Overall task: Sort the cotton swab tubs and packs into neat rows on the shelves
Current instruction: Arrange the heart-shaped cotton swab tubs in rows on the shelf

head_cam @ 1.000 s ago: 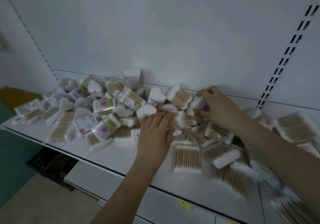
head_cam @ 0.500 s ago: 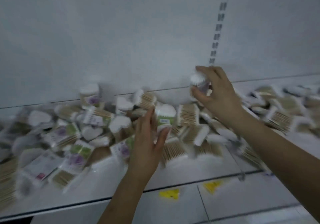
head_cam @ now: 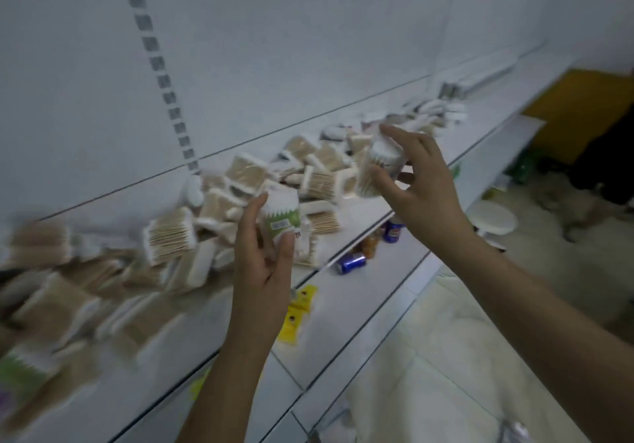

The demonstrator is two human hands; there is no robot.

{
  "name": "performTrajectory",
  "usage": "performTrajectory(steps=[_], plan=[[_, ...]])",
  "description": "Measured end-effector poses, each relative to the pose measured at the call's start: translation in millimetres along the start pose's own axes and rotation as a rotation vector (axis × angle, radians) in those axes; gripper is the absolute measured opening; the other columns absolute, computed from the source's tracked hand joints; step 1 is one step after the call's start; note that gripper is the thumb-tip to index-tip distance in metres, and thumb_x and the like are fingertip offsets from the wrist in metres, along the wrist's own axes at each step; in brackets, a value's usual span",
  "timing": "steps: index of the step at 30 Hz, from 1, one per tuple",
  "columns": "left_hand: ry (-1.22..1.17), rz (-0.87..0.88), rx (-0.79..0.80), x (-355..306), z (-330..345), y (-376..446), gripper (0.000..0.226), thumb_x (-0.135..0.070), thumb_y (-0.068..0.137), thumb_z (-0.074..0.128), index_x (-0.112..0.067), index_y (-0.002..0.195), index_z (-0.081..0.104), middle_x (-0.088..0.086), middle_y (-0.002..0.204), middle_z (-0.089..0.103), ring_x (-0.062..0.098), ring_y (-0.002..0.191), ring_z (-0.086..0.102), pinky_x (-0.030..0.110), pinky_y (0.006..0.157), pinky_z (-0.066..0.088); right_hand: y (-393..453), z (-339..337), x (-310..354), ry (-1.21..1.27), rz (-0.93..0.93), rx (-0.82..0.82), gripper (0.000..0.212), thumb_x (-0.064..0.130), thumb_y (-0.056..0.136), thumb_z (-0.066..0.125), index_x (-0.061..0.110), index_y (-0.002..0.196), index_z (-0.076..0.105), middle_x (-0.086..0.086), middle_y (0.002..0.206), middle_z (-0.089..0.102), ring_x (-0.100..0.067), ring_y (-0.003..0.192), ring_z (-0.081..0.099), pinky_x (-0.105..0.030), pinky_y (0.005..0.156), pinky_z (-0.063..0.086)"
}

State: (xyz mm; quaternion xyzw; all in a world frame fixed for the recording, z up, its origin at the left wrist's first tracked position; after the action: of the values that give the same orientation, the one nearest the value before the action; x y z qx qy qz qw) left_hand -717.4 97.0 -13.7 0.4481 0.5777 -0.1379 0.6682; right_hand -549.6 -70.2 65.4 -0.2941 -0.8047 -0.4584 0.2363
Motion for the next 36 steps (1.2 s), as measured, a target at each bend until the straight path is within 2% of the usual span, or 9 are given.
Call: performTrajectory(steps=[2, 5, 9, 14, 17, 22, 27, 31, 36], plan=[[-0.047, -0.008, 0.039, -1, 38, 9, 0.048, -0.028, 0.101, 0.054, -0.047, 0.142, 0.037, 0.004, 0.149, 0.047, 0.018, 0.131, 0.053, 0.042, 0.105, 0.049, 1, -32, -23, 0.001, 0.024, -0.050, 0.052, 0.028, 0.093, 0.066, 0.026, 0.142, 0.050, 0.004, 0.127, 0.045, -0.006, 0.112, 0.052, -0.020, 0.093, 0.050], [-0.109, -0.020, 0.079, -2, 98, 23, 0.047, -0.024, 0.097, 0.055, -0.045, 0.138, 0.041, 0.007, 0.137, 0.056, 0.016, 0.120, 0.060, 0.022, 0.091, 0.052, 8, -77, -61, -0.009, 0.054, -0.115, 0.052, 0.026, 0.092, 0.067, 0.025, 0.142, 0.051, 0.003, 0.125, 0.046, -0.008, 0.109, 0.052, -0.013, 0.090, 0.047], [-0.145, -0.025, 0.087, 0, 188, 49, 0.050, -0.014, 0.098, 0.058, -0.043, 0.134, 0.040, 0.010, 0.131, 0.057, 0.015, 0.112, 0.064, 0.016, 0.079, 0.053, 20, -135, -123, -0.011, 0.073, -0.151, 0.053, 0.028, 0.092, 0.066, 0.027, 0.142, 0.050, 0.003, 0.125, 0.047, -0.011, 0.113, 0.052, -0.033, 0.095, 0.052], [-0.175, -0.075, 0.071, 4, 306, 77, 0.072, 0.007, 0.083, 0.073, -0.032, 0.131, 0.037, -0.002, 0.111, 0.057, -0.004, 0.078, 0.067, 0.014, 0.056, 0.052, 36, -200, -213, 0.007, 0.145, -0.175, 0.053, 0.028, 0.091, 0.067, 0.030, 0.142, 0.050, 0.008, 0.123, 0.046, -0.005, 0.111, 0.052, -0.033, 0.095, 0.052], [-0.113, -0.083, 0.085, 15, 366, 96, 0.075, 0.002, 0.083, 0.076, -0.031, 0.136, 0.037, -0.001, 0.111, 0.059, -0.001, 0.085, 0.068, 0.016, 0.059, 0.054, 50, -239, -261, 0.016, 0.182, -0.209, 0.052, 0.027, 0.092, 0.067, 0.029, 0.141, 0.051, 0.009, 0.123, 0.045, -0.005, 0.110, 0.052, -0.026, 0.095, 0.050], [-0.056, -0.108, 0.166, 51, 456, 130, 0.072, -0.007, 0.086, 0.073, -0.052, 0.131, 0.039, -0.003, 0.118, 0.062, 0.015, 0.097, 0.068, 0.023, 0.067, 0.056, 76, -294, -335, -0.021, 0.229, -0.255, 0.052, 0.027, 0.091, 0.066, 0.030, 0.140, 0.051, 0.009, 0.123, 0.045, 0.007, 0.110, 0.047, -0.006, 0.090, 0.042], [-0.086, -0.130, 0.286, 92, 549, 176, 0.075, -0.003, 0.087, 0.071, -0.060, 0.126, 0.043, 0.000, 0.131, 0.057, 0.023, 0.113, 0.064, 0.023, 0.075, 0.058, 113, -330, -419, -0.081, 0.284, -0.294, 0.051, 0.029, 0.091, 0.066, 0.033, 0.140, 0.050, 0.007, 0.122, 0.045, -0.013, 0.101, 0.055, -0.014, 0.092, 0.047], [-0.124, -0.111, 0.331, 120, 621, 226, 0.075, -0.004, 0.088, 0.069, -0.062, 0.127, 0.042, 0.000, 0.132, 0.057, 0.020, 0.117, 0.061, 0.044, 0.091, 0.058, 164, -348, -481, -0.143, 0.287, -0.299, 0.053, 0.035, 0.090, 0.065, 0.037, 0.140, 0.048, 0.008, 0.122, 0.045, -0.015, 0.100, 0.056, -0.031, 0.096, 0.050], [-0.164, -0.108, 0.381, 139, 711, 297, 0.076, -0.007, 0.089, 0.070, -0.064, 0.129, 0.040, 0.001, 0.134, 0.056, 0.016, 0.119, 0.059, 0.028, 0.092, 0.055, 241, -375, -540, -0.178, 0.298, -0.294, 0.053, 0.031, 0.091, 0.066, 0.033, 0.141, 0.049, 0.006, 0.121, 0.046, -0.013, 0.099, 0.056, -0.027, 0.093, 0.050]])
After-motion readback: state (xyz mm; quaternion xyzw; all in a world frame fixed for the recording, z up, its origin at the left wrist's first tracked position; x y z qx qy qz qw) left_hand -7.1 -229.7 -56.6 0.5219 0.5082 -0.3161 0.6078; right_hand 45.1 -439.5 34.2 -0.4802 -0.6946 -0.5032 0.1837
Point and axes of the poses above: each hand's wrist, its own y-axis towards the middle knuckle, its own z-axis out of the palm, x = y × z, the point moved 9 cm from there along y, towards the middle knuckle
